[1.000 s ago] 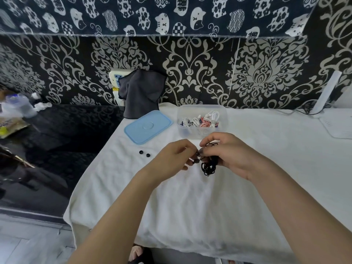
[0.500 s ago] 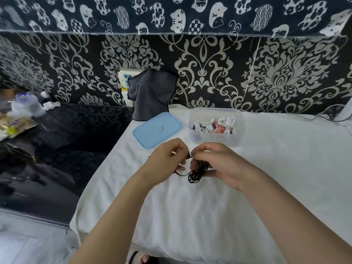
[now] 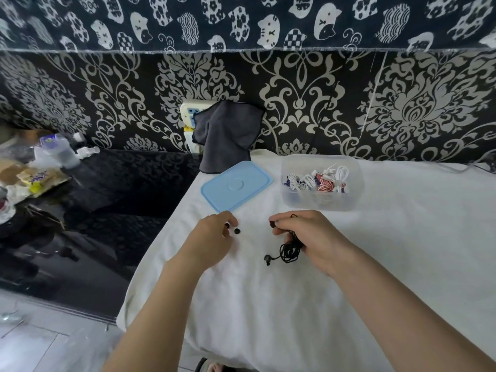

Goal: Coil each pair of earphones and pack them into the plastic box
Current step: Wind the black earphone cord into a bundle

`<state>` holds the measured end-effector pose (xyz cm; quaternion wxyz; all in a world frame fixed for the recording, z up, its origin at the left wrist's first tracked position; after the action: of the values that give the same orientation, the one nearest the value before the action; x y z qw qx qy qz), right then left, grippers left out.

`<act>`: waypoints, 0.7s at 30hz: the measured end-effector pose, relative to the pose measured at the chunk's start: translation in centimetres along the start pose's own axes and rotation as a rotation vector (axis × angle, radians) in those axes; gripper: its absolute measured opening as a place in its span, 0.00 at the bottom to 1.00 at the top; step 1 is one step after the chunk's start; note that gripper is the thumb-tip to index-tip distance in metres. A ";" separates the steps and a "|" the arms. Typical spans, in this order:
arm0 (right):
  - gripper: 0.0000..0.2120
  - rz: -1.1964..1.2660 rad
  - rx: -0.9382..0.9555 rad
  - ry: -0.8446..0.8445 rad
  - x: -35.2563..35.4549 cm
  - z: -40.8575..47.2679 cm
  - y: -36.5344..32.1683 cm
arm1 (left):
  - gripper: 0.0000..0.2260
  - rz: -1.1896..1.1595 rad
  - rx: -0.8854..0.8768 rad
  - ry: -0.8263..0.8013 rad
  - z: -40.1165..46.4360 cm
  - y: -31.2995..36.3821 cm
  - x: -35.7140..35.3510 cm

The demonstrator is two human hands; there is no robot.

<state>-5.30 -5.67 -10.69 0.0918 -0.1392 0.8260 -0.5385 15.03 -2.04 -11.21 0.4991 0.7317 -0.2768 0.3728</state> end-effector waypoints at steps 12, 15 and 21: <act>0.08 0.070 0.055 0.019 -0.2 -0.1 -0.6 | 0.05 0.028 -0.049 0.102 0.4 0.5 -0.4; 0.08 0.056 0.062 0.031 -0.1 -0.1 -0.5 | 0.04 0.111 -0.063 0.141 0.6 1.2 -0.1; 0.07 0.064 0.114 0.032 0.3 0.3 -2.2 | 0.04 0.164 -0.043 0.102 0.6 1.6 -0.7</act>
<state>-5.21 -6.88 -8.80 0.1037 -0.0988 0.7992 -0.5837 13.54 -3.18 -11.04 0.4961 0.6756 -0.3179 0.4431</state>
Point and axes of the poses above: each hand's wrist, its own z-axis towards the middle knuckle, its own x-axis out of the back of the hand, y = z × x, the point moved 8 cm from there along z, towards the middle knuckle, and after that the axes turned 3 degrees about x, right-handed, at the moved point
